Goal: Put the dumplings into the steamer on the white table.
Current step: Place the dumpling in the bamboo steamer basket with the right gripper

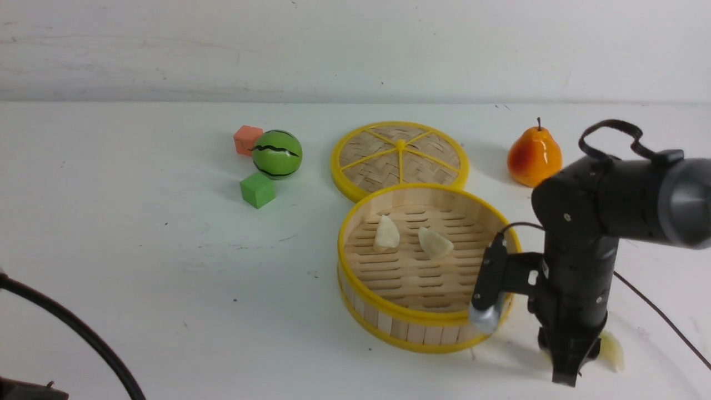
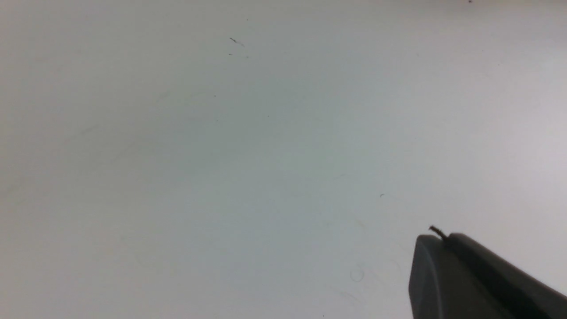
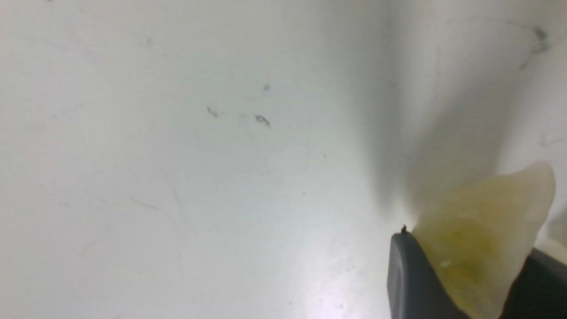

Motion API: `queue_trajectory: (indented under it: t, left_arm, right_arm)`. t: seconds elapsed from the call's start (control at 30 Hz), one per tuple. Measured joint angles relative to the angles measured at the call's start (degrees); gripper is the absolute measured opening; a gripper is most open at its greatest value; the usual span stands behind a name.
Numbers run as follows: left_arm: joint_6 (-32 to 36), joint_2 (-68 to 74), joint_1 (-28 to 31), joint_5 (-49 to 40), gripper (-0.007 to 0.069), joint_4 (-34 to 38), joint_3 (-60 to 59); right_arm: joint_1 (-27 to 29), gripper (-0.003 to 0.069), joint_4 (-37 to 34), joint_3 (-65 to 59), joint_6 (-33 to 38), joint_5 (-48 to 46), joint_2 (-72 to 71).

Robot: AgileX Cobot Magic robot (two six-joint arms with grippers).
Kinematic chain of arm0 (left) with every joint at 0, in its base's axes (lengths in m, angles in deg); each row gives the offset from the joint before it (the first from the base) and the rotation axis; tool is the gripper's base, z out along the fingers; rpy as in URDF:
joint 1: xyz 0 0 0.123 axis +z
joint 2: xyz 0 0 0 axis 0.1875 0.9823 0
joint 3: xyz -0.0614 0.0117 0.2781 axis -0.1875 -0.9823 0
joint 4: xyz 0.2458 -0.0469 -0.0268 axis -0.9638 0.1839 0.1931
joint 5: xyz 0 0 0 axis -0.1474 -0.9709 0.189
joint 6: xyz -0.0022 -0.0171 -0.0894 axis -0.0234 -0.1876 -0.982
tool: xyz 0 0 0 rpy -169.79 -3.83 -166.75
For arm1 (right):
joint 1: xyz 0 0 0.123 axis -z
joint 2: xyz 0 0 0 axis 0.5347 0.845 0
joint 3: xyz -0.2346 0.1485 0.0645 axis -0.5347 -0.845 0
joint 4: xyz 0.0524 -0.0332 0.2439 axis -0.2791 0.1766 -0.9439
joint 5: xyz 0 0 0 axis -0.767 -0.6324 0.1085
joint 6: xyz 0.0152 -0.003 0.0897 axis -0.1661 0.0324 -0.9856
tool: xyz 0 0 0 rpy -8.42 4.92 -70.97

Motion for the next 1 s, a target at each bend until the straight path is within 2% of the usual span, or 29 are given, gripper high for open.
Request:
queue_trajectory:
  t: [0.13,0.23,0.4,0.57,0.83,0.93,1.0]
  left_arm:
    - [0.0,0.0,0.0,0.4,-0.0014,-0.6,0.0]
    - [0.0,0.0,0.0,1.5,-0.0014,-0.6,0.0]
    - [0.0,0.0,0.0,3.4,-0.0014,-0.6,0.0]
    - [0.0,0.0,0.0,3.3,-0.0014,-0.6,0.0]
    - [0.0,0.0,0.0,2.5,-0.0014,0.8,0.0]
    - [0.0,0.0,0.0,2.5,-0.0014,1.6,0.0]
    - [0.0,0.0,0.0,2.5,-0.0014,1.8,0.0]
  right_arm:
    - [-3.1,0.0206,-0.9,8.1,-5.2,-7.0,-4.7]
    - [-5.0,0.0206,-5.5,15.6,-10.6,-8.9,-6.3]
    - [-7.0,0.0206,-14.2,24.0,-19.6,-4.9,-3.9]
    - [-7.1,0.0206,-16.3,27.5,-27.1,0.0,3.0]
    - [-7.1,0.0209,-16.1,27.7,-31.1,5.5,12.2]
    - [-7.1,0.0259,-16.1,27.7,-31.1,7.4,13.4]
    - [-7.1,0.0325,-16.1,27.7,-31.1,7.9,13.5]
